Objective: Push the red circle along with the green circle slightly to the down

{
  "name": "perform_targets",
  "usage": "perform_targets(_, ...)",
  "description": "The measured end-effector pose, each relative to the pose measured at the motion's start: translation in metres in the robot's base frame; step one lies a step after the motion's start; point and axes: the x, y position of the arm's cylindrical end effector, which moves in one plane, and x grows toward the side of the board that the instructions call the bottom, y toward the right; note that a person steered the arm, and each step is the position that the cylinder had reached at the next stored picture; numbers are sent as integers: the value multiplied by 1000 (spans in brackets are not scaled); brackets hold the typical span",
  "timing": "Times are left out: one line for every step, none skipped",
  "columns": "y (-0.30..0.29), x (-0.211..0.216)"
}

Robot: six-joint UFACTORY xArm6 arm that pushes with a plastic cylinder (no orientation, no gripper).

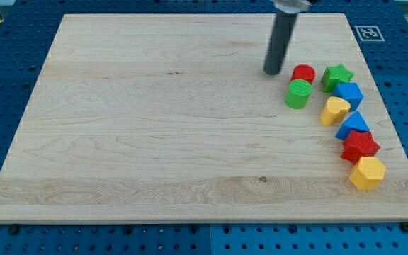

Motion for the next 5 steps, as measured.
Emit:
perform_targets(-1, -22)
perform_targets(28, -22)
perform_targets(59, -14)
perform_targets(80, -1)
perform_targets(83, 16)
